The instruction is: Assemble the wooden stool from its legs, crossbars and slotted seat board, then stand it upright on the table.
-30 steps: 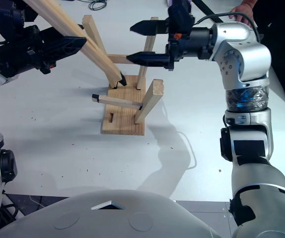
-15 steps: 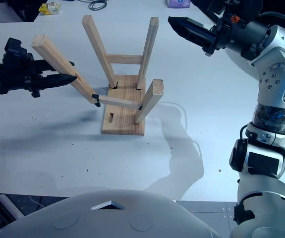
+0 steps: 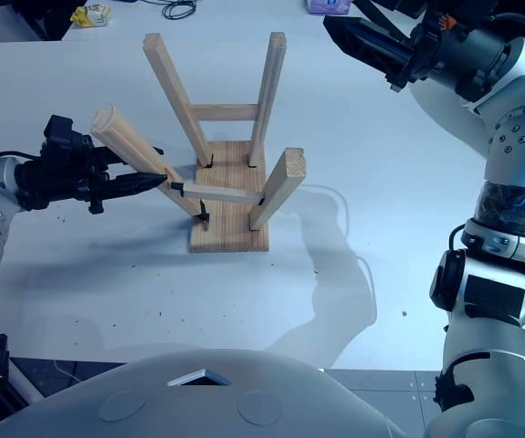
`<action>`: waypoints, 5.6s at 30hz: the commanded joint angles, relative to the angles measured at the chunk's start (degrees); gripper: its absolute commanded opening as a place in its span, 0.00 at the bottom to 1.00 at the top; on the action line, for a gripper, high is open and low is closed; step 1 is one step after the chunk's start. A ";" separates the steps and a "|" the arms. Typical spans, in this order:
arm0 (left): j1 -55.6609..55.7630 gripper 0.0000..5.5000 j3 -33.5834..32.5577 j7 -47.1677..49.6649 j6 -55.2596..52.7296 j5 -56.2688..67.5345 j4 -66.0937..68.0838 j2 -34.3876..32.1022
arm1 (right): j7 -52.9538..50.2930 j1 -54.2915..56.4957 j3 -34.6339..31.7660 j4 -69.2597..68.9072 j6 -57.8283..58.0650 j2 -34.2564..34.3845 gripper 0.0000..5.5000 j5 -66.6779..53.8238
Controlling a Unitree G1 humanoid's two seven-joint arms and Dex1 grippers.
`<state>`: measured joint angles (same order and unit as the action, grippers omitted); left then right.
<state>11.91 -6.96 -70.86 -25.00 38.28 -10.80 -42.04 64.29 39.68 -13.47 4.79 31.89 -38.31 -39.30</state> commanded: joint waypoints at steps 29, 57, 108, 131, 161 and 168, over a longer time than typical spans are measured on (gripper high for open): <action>-10.97 0.37 -0.35 5.72 3.84 2.76 -15.24 -2.43 | 1.85 5.37 1.33 6.31 -4.22 -1.38 0.78 2.79; -15.15 0.37 1.85 4.97 4.93 -0.96 -16.65 -4.73 | -4.29 -2.04 -1.88 -1.02 -2.42 -0.40 0.78 0.06; -2.41 0.37 11.73 -4.30 6.55 -8.32 -6.44 -9.96 | -17.59 -21.89 -5.40 -21.16 0.68 3.04 0.78 -7.45; 4.96 0.37 13.49 -7.76 0.92 -7.24 -1.12 -12.80 | -25.19 -30.90 -6.34 -29.87 0.02 5.34 0.78 -10.64; 7.54 0.37 18.78 10.26 -13.19 -9.85 -5.82 -10.14 | -69.44 -10.80 -1.71 -44.62 10.36 14.22 0.42 -23.72; 8.06 0.37 20.26 13.60 -18.73 -9.09 -8.86 -10.11 | -82.82 -11.45 7.71 -49.36 11.46 21.02 0.26 -30.42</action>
<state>23.25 9.49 -59.36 -37.73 32.99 -20.69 -50.89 -15.73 28.48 -8.05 -43.23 42.32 -18.08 -68.28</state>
